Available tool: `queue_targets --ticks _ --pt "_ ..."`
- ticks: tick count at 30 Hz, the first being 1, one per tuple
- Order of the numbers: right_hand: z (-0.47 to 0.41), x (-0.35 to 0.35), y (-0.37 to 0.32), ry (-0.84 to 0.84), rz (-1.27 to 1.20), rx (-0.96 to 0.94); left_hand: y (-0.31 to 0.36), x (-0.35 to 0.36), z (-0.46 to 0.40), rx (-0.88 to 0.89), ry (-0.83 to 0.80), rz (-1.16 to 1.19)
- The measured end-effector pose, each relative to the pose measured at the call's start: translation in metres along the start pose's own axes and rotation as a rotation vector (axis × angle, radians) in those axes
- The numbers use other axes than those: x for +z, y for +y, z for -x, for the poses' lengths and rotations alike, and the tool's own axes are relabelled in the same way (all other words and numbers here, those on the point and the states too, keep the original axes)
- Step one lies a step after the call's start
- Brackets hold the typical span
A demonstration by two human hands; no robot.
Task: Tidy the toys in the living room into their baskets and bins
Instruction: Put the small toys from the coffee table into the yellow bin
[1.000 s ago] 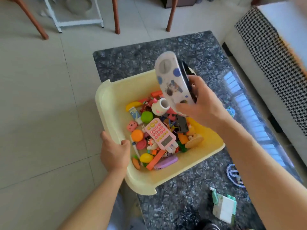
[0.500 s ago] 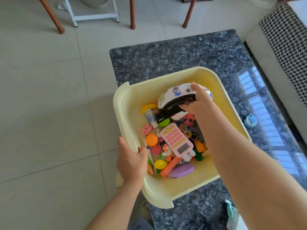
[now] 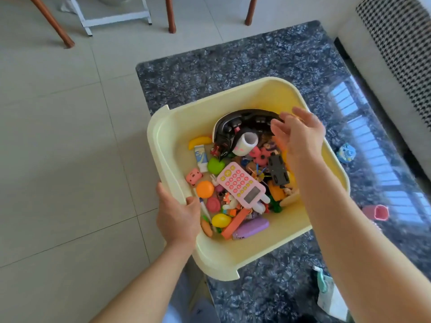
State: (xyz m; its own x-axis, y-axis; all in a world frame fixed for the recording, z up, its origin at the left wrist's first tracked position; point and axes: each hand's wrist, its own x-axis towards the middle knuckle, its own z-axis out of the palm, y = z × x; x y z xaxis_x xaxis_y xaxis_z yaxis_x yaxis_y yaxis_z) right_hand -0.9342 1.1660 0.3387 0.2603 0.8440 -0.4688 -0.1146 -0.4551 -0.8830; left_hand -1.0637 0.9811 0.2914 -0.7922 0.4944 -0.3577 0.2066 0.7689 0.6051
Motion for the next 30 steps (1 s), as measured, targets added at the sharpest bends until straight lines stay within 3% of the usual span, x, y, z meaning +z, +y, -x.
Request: queue_targets --ticks 3,5,7,11,14,20,23,28,30 --pt "0.004 -0.069 -0.01 0.144 0.191 -0.445 0.012 0.008 0.0 0.001 0.018 -0.024" --pt "-0.023 -0.116 -0.009 0.301 0.286 -0.434 0.022 0.017 0.0 0.02 0.022 -0.038" --pt "-0.053 -0.159 -0.001 0.374 0.567 -0.285 0.032 0.026 0.0 0.035 0.019 -0.044" --pt "-0.089 -0.206 0.028 0.089 1.055 0.024 0.05 0.042 -0.005 0.076 0.032 -0.042" --pt "-0.102 -0.203 0.035 -0.107 1.234 -0.017 0.058 0.048 -0.008 0.105 0.037 -0.041" --pt "-0.12 -0.203 0.04 -0.282 1.616 -0.033 0.071 0.06 -0.018 0.144 0.053 -0.086" --pt "-0.114 -0.214 0.061 -0.266 1.695 -0.001 0.077 0.063 -0.021 0.15 0.051 -0.099" --pt "-0.112 -0.222 0.076 -0.118 1.529 -0.241 0.078 0.062 -0.019 0.153 0.048 -0.099" --pt "-0.124 -0.217 0.064 -0.156 1.491 -0.267 0.078 0.063 -0.019 0.157 0.045 -0.082"
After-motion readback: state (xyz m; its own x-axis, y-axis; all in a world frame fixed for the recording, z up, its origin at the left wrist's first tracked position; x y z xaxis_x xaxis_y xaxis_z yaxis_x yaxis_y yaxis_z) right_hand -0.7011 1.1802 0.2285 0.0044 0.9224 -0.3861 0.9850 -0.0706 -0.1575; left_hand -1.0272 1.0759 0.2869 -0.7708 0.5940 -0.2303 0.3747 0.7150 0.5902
